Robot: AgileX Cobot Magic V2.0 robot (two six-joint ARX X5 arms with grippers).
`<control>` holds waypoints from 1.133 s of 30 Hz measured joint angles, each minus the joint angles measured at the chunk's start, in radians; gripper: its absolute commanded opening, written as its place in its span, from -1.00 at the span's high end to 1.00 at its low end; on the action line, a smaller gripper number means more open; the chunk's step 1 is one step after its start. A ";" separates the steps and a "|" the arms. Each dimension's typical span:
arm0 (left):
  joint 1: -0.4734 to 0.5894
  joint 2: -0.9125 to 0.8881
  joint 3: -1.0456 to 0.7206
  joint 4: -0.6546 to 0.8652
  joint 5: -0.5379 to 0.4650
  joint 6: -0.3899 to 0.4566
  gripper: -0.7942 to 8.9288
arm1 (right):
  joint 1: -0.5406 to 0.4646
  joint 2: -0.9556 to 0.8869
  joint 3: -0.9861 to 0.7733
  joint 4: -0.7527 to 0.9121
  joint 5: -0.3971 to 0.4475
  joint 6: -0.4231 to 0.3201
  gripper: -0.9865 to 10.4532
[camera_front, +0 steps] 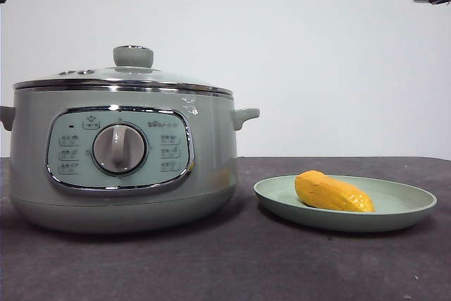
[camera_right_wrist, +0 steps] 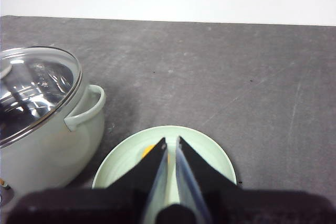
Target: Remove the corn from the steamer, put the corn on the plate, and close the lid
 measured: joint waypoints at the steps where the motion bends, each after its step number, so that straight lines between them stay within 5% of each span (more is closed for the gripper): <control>1: 0.000 0.000 0.000 0.000 0.000 0.000 0.84 | 0.000 0.000 0.000 0.000 0.000 0.000 0.77; 10: -0.005 -0.024 0.000 -0.025 -0.005 0.001 0.84 | 0.000 0.000 0.000 -0.001 0.000 0.000 0.77; 17: 0.075 -0.238 -0.006 -0.091 -0.023 0.034 0.84 | 0.000 0.000 0.000 -0.007 0.000 0.000 0.77; 26: 0.338 -0.430 -0.280 0.098 0.002 0.037 0.84 | 0.000 0.000 0.000 -0.019 0.000 0.000 0.77; 34: 0.406 -0.506 -0.531 0.286 0.080 0.024 0.84 | 0.000 0.000 0.000 -0.020 0.000 0.000 0.77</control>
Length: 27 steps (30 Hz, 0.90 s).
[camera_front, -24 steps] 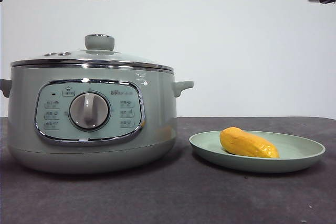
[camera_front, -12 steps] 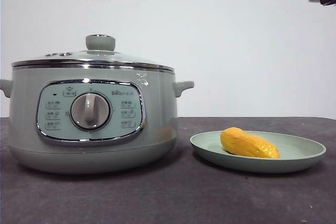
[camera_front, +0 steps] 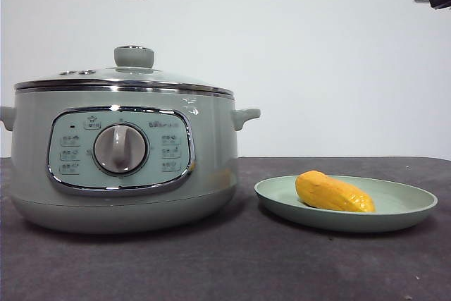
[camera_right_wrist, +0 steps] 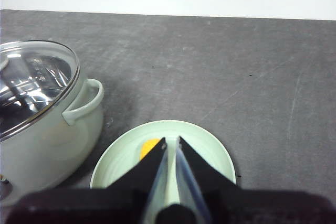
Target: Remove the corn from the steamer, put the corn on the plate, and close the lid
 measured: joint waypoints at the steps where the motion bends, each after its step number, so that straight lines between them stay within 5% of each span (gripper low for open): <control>1: 0.002 -0.007 -0.016 0.000 0.002 -0.006 0.84 | 0.000 0.000 0.000 0.000 0.000 0.000 0.77; 27: 0.010 -0.034 -0.064 -0.042 0.002 -0.058 0.84 | 0.000 0.000 0.000 0.000 0.000 0.000 0.77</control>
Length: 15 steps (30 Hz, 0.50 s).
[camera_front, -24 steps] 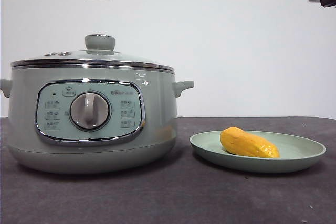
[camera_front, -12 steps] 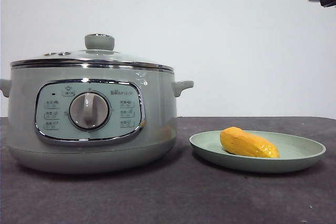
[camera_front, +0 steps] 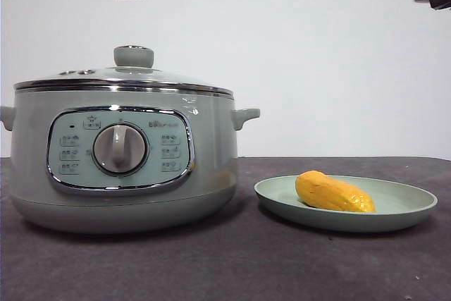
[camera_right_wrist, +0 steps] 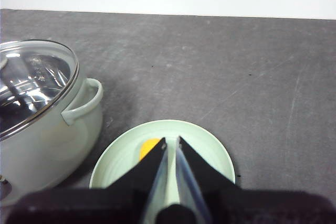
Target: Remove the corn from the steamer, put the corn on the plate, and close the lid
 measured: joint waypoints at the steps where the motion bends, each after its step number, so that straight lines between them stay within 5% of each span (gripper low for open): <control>1: 0.000 0.000 0.000 0.000 0.000 0.000 0.84 | 0.000 0.000 0.000 0.000 0.000 0.000 0.77; 15: 0.000 0.000 0.000 0.000 0.000 0.000 0.84 | -0.006 -0.045 -0.006 -0.025 0.000 -0.052 0.77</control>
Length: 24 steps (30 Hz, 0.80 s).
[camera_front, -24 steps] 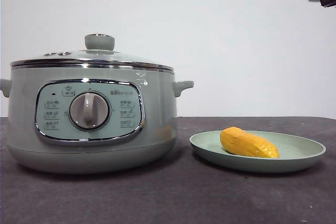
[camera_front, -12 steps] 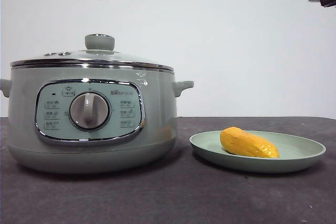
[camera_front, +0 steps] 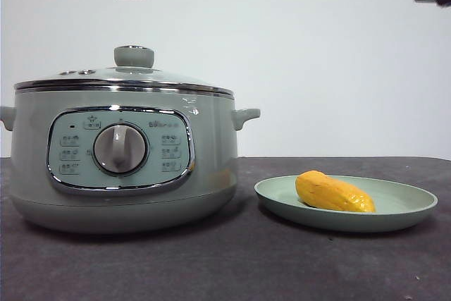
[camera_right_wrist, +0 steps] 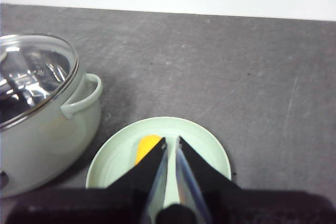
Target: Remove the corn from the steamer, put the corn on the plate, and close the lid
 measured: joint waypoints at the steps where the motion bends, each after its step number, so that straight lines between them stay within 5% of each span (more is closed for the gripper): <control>1: 0.000 0.000 0.000 0.000 0.000 0.000 0.84 | -0.007 -0.018 -0.010 0.011 -0.001 -0.022 0.77; 5: 0.000 0.000 0.000 0.000 -0.001 0.000 0.84 | -0.091 -0.097 -0.105 0.095 -0.018 -0.085 0.77; 13: 0.000 0.000 0.000 0.000 -0.002 0.000 0.84 | -0.300 -0.287 -0.351 0.269 -0.230 -0.105 0.77; 24: 0.000 0.000 0.000 0.000 -0.002 0.000 0.84 | -0.366 -0.427 -0.523 0.284 -0.160 -0.022 0.77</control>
